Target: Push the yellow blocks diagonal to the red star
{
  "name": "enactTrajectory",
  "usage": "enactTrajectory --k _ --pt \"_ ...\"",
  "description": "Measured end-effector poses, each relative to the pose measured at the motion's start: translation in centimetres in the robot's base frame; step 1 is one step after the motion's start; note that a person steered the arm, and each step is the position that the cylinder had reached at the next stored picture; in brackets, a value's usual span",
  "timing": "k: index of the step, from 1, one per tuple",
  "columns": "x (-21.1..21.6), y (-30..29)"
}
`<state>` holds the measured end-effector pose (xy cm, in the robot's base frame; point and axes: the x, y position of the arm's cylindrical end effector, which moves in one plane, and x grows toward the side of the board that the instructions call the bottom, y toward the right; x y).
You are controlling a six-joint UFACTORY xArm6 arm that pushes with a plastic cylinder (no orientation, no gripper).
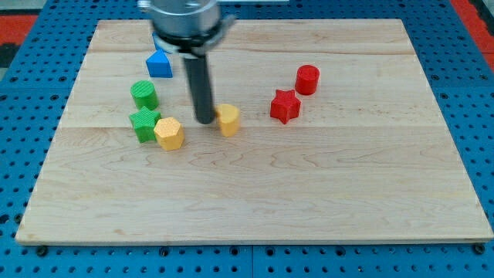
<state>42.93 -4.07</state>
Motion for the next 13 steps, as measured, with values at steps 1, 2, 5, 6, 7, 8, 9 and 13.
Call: enactTrajectory --k 1,2,5,6,7,8,9,13 --pt "1.4 1.2" --pt "6.8 1.4" --pt "6.8 -6.8" --pt "5.2 -6.8" --pt "3.9 -6.7" --pt "6.6 -0.9" --pt "5.5 7.9" --pt "0.9 8.0"
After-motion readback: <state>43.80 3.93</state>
